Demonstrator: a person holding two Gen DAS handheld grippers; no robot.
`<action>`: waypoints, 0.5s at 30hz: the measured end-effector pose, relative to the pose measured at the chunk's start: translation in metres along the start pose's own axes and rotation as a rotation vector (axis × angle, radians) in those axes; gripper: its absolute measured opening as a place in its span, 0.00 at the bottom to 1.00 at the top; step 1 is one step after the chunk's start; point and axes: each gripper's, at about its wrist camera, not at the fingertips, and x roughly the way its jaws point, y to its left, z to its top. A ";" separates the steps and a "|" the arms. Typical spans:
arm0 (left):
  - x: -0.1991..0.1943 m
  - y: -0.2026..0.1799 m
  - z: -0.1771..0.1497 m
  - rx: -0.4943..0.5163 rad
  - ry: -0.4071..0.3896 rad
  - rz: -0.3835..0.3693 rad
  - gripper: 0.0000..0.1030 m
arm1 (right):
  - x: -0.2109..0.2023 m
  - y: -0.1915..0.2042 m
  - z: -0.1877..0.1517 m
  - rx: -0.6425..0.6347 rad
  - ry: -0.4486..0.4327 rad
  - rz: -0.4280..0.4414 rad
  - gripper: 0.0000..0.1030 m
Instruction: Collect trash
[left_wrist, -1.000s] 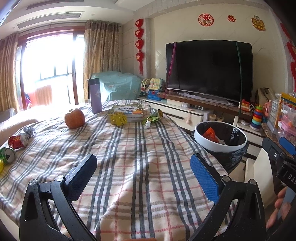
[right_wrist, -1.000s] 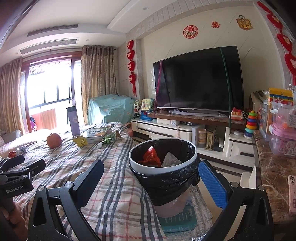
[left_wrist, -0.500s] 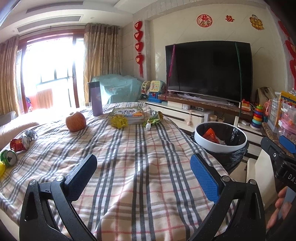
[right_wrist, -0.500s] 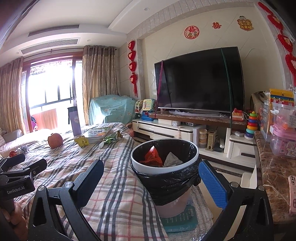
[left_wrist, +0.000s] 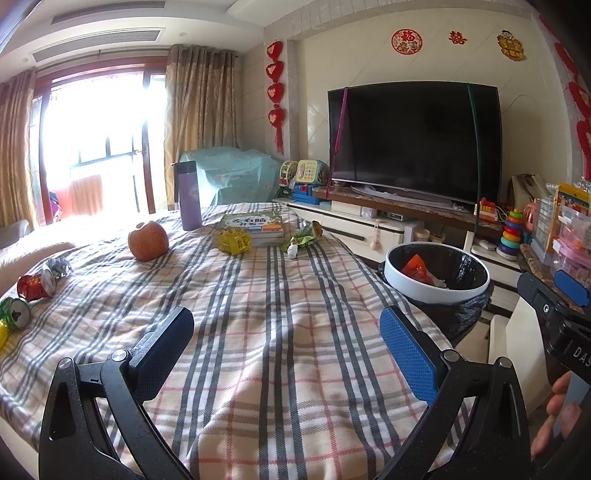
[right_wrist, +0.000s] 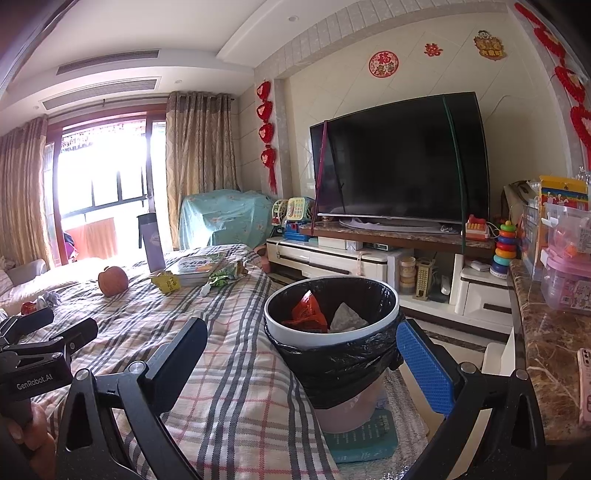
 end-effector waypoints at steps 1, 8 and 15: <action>0.000 0.000 0.000 -0.001 0.001 -0.002 1.00 | 0.000 0.000 0.000 0.000 -0.001 0.001 1.00; 0.001 -0.001 -0.001 0.003 0.002 -0.006 1.00 | 0.000 0.001 0.000 0.001 -0.003 0.005 1.00; 0.002 -0.001 -0.001 0.002 0.004 -0.009 1.00 | 0.001 0.001 0.000 0.000 -0.001 0.009 1.00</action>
